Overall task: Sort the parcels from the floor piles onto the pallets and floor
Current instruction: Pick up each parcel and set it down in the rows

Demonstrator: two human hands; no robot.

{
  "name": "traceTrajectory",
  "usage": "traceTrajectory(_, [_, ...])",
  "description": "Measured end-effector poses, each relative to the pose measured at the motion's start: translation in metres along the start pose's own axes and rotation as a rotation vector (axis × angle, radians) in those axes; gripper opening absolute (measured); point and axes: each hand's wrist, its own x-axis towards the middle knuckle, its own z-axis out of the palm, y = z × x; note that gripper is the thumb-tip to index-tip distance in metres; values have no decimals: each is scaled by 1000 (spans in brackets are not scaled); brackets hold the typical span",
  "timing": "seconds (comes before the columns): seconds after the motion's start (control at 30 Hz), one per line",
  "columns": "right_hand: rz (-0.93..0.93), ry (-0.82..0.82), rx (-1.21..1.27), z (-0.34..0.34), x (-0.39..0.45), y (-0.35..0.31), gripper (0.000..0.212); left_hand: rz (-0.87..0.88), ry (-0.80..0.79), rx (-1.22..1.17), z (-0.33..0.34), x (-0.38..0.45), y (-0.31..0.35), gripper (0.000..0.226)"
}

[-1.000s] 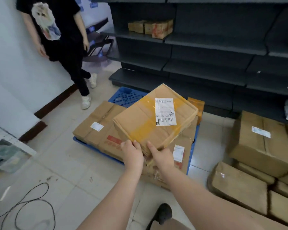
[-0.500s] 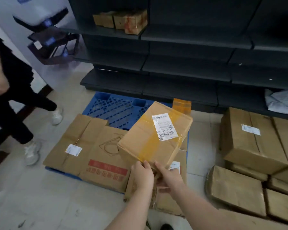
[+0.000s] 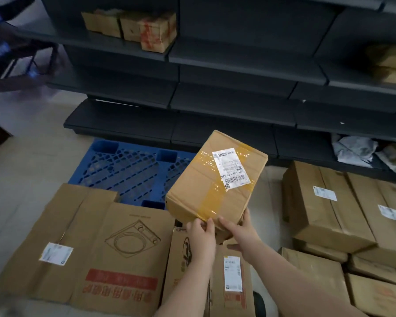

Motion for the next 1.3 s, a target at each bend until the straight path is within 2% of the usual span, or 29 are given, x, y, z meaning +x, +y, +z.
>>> traceTrajectory(0.07, [-15,-10,-8,2,27,-16,69,-30,4,-53,10,30,5,31])
traceTrajectory(0.23, [-78,-60,-79,-3,118,-53,80,-130,76,-169,56,116,11,30])
traceTrajectory(0.47, [-139,-249,-245,-19,318,-89,96,-230,248,-274,142,267,34,41])
traceTrajectory(0.63, [-208,-240,-418,-15,454,-91,103,-283,274,-301,211,388,-2,38])
traceTrajectory(0.83, [-246,-241,-558,-6,573,-67,103,-271,276,-319,264,492,-49,37])
traceTrajectory(0.93, [-258,-251,-744,-1,616,-54,86,-308,261,-250,285,524,-63,34])
traceTrajectory(1.0, [-256,-244,-967,1,637,-44,71,-366,201,-187,296,536,-71,33])
traceTrajectory(1.07, [-294,-236,-1259,4,653,-32,60,-398,190,30,297,545,-78,40])
traceTrajectory(1.13, [-348,-273,-1470,9,666,-18,57,-287,292,344,288,556,-84,34])
traceTrajectory(1.17, [-378,-290,-1537,11,672,-10,59,-218,345,433,281,560,-86,21])
traceTrajectory(1.2, [-410,-294,-1570,13,678,-3,61,-174,386,482,274,571,-92,19])
traceTrajectory(1.23, [-442,-285,-1577,15,681,3,62,-154,396,542,265,583,-99,36])
traceTrajectory(1.3, [-492,-257,-1565,16,684,15,64,-222,315,617,251,605,-112,67])
